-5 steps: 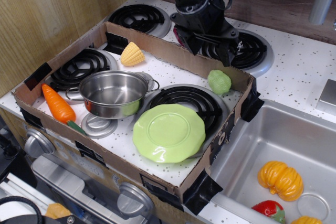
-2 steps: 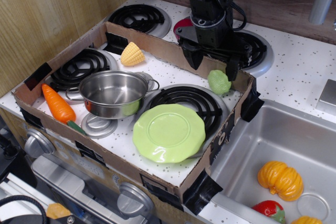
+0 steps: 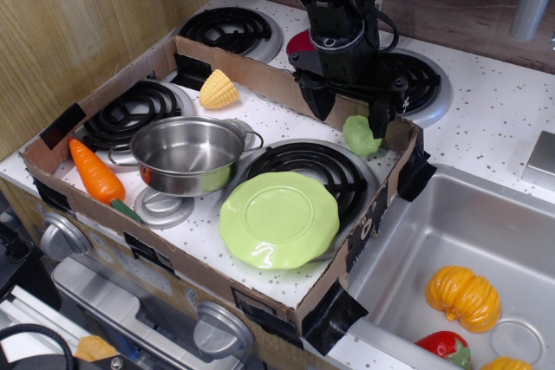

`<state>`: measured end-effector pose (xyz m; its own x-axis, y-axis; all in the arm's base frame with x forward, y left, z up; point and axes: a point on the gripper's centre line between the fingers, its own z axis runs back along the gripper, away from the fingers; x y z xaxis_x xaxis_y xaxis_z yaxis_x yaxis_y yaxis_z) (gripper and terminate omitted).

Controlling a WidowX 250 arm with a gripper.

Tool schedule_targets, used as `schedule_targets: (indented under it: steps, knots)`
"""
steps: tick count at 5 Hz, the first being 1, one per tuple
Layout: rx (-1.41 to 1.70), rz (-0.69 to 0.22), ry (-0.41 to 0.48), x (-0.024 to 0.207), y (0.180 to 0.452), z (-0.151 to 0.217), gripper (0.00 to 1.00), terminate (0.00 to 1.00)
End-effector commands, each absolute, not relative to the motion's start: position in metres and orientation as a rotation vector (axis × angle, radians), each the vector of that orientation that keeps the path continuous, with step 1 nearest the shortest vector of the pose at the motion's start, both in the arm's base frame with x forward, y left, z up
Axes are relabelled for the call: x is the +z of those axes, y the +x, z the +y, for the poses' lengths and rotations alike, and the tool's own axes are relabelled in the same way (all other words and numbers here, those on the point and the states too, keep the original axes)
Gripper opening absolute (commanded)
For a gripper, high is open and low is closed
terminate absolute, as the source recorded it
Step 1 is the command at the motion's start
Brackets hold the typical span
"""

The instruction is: Put broccoli in pot

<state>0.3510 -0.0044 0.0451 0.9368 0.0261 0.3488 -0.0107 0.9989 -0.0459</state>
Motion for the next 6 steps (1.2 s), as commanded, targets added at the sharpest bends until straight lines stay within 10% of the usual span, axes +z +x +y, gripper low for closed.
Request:
schedule_targets:
  steps: [1, 2, 3, 6]
  knots:
    - [0.012, -0.403, -0.090, 0.041, 0.366, -0.011, 1.00, 0.00]
    - [0.002, -0.392, -0.123, 0.032, 0.369, -0.013, 1.00, 0.00]
    - [0.008, -0.398, -0.122, 0.032, 0.369, -0.011, 0.00, 0.00]
    - [-0.001, -0.514, 0.057, 0.099, 0.356, -0.005, 0.00, 0.00]
